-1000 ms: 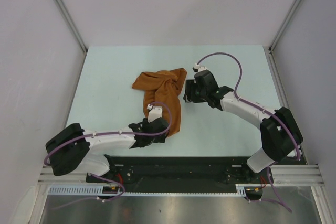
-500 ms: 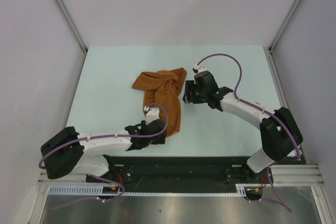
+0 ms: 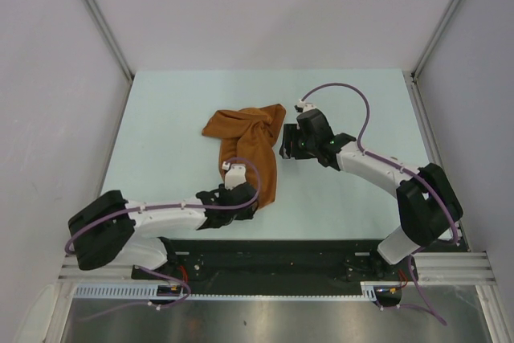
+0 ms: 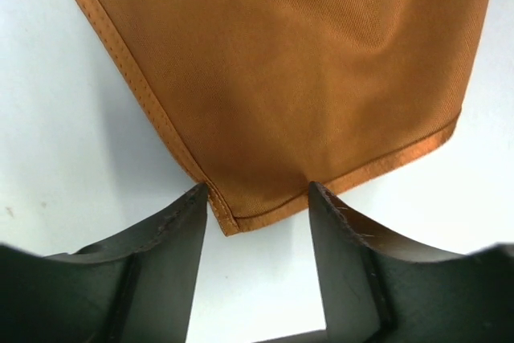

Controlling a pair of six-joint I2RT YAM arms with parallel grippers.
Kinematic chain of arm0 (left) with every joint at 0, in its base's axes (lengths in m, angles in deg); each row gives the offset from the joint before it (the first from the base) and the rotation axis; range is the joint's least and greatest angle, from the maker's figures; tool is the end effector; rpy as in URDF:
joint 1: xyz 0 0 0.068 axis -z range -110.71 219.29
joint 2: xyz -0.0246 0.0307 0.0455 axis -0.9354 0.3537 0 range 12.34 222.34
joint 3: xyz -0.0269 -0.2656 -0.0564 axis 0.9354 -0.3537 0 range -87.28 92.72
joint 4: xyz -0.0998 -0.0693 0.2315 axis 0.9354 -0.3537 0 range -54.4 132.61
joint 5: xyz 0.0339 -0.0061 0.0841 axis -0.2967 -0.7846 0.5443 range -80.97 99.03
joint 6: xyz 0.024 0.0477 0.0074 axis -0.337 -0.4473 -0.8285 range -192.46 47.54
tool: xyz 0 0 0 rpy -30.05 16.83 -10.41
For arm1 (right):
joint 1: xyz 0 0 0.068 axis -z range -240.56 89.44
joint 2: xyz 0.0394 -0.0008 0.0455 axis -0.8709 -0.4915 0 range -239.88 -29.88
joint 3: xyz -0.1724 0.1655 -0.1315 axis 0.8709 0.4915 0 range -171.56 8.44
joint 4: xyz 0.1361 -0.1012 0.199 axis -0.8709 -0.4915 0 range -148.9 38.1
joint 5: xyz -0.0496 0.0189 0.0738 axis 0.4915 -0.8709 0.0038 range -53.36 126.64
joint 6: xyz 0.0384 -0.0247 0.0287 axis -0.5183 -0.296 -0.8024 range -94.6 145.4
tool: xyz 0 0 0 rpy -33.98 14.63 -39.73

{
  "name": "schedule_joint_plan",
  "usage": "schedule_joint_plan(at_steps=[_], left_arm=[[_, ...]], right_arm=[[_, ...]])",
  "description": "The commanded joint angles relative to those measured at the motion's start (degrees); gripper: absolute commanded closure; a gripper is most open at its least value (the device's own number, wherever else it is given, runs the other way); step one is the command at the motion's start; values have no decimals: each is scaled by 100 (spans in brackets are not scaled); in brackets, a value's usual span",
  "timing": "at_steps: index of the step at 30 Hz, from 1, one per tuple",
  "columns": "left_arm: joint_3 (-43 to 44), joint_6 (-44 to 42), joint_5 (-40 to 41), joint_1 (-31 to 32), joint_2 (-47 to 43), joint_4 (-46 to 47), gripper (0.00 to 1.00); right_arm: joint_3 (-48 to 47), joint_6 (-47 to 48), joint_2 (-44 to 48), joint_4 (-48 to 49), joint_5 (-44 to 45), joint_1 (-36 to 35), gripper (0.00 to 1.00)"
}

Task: Fold the napkin, place the utensils inside, and roll it up
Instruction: Flatten the napkin out

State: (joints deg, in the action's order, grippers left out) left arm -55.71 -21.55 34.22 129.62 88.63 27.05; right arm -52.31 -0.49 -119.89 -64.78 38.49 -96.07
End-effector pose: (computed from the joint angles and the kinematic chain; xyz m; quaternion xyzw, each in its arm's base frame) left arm 0.1253 -0.1892 0.1481 0.0217 0.9447 -0.0877 0.3153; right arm 0.2810 0.1992 0.2366 -0.0701 0.9113 0.1944 0.3562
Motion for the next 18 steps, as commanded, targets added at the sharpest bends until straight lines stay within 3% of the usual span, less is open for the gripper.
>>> schedule_joint_plan(at_steps=[1, 9, 10, 14, 18], left_arm=[[-248, 94, -269, 31, 684, -633, 46], [-222, 103, -120, 31, 625, -747, 86], [-135, 85, -33, 31, 485, -826, 98], [305, -283, 574, -214, -376, -1082, 100], [534, -1098, 557, -1301, -1894, -933, 100]], right_arm=[[72, -100, 98, 120, 0, -35, 38], [379, -153, 371, 23, 79, -167, 38], [423, -136, 397, 49, 62, -211, 38], [765, -197, 397, 189, -132, -360, 38], [942, -329, 397, 243, -282, -580, 38]])
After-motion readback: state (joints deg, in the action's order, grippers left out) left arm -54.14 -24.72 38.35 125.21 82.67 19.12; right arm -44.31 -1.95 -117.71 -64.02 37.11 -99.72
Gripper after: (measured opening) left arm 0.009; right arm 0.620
